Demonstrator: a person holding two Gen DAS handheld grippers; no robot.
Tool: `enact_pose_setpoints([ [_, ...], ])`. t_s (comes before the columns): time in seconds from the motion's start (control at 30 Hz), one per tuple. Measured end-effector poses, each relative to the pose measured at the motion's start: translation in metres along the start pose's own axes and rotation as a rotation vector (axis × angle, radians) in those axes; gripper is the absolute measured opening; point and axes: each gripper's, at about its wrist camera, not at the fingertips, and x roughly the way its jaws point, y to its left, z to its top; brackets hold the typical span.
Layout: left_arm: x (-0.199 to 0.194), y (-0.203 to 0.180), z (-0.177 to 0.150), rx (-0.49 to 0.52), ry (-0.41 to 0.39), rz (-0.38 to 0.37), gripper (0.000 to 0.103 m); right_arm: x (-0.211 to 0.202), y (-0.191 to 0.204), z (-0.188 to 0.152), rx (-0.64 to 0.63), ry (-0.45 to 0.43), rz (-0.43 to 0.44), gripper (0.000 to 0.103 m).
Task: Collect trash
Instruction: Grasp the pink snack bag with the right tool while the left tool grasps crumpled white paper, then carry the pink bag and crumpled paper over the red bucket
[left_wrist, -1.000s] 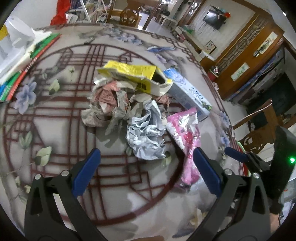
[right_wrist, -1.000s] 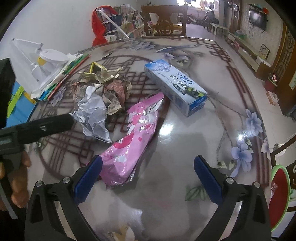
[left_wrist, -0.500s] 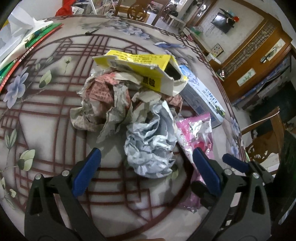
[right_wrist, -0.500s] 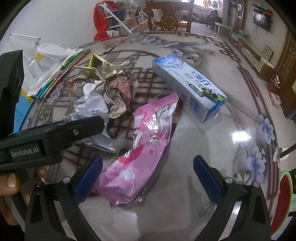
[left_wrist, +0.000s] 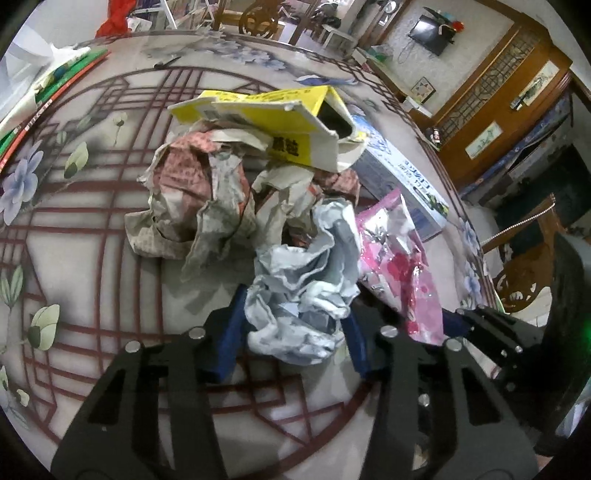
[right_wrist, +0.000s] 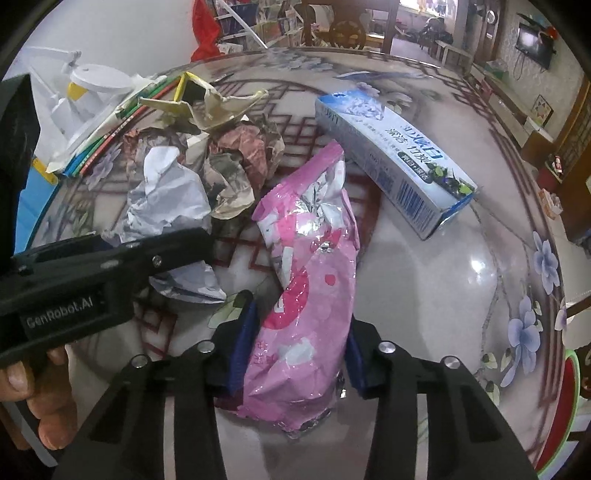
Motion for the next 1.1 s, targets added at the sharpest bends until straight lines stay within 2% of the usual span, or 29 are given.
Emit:
enact_pose_setpoints([
  [0.07, -0.002, -0.001, -0.002, 0.005, -0.002, 0.006, 0.044, -0.003, 0.0, 0.0, -0.002, -0.006, -0.002, 0.034],
  [0.4, -0.02, 0.008, -0.021, -0.036, -0.02, 0.048, 0.044, -0.02, -0.006, -0.007, 0.009, -0.028, 0.014, 0.03],
  [0.57, -0.041, -0.004, -0.029, 0.038, -0.051, 0.084, 0.044, -0.041, -0.009, -0.012, 0.013, -0.072, 0.022, 0.029],
  [0.73, -0.057, -0.017, -0.032, 0.062, -0.089, 0.059, 0.044, -0.066, -0.017, -0.019, 0.021, -0.119, 0.015, 0.028],
  [0.9, -0.056, -0.037, -0.047, 0.113, -0.078, 0.025, 0.044, -0.094, -0.031, -0.034, 0.036, -0.168, -0.006, 0.028],
  [1.1, -0.057, -0.072, -0.057, 0.211, -0.091, 0.021, 0.044, -0.123, -0.057, -0.056, 0.072, -0.212, -0.047, 0.028],
])
